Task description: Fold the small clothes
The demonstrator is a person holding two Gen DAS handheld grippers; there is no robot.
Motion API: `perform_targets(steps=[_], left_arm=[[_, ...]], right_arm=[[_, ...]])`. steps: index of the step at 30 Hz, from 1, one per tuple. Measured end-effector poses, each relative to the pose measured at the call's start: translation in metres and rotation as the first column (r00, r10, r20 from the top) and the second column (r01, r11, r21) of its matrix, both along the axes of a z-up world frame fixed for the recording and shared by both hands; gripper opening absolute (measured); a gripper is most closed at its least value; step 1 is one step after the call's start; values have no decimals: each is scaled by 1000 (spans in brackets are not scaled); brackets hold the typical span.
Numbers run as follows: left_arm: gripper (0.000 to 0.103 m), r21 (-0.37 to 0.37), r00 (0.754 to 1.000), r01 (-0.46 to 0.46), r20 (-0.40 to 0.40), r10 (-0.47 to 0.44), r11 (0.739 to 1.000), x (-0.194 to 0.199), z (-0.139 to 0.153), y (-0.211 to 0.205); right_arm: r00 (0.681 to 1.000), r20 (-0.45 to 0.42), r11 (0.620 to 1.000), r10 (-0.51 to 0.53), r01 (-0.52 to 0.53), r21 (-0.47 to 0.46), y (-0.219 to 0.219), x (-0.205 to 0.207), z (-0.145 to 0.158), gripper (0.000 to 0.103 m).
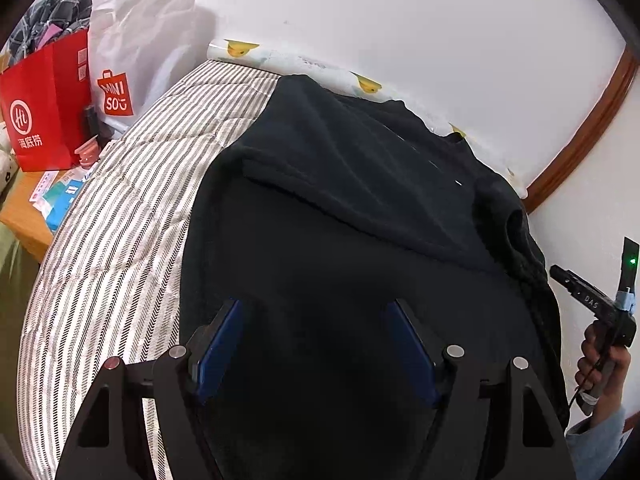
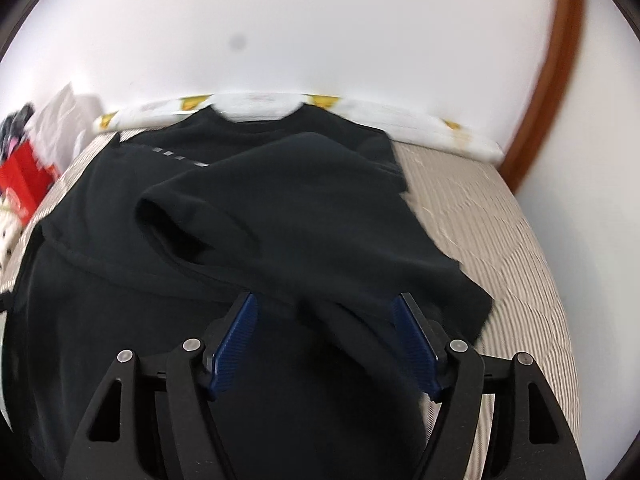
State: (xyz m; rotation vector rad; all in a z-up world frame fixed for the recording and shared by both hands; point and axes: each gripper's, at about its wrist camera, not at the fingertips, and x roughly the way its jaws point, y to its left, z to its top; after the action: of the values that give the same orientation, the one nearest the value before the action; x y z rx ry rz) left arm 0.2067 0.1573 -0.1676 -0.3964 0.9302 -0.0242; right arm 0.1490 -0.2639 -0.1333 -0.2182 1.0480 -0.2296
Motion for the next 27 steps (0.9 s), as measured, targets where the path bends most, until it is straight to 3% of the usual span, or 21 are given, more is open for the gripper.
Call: perform_targets(steps=[12,19,23,27], left_arm=[[72,21,1000,6,10,-6,1000,1,10,-10],[73,51,999,34,37,-36,998,6,21,-25],[73,51,999,40,34,-41,998,15,22,-30],[73,63,999,45,24,-47,997,20,20,-34]], right_arm=[[986,45,984,-163,159,75,-57,-22,15,71],[980,59,981,-189,185,66,-72,-28,14,71],[983,70,985,-170,171,-8,-73,-27,8,71],[988,46,989,-144,143,37,-77,-24,-2,71]])
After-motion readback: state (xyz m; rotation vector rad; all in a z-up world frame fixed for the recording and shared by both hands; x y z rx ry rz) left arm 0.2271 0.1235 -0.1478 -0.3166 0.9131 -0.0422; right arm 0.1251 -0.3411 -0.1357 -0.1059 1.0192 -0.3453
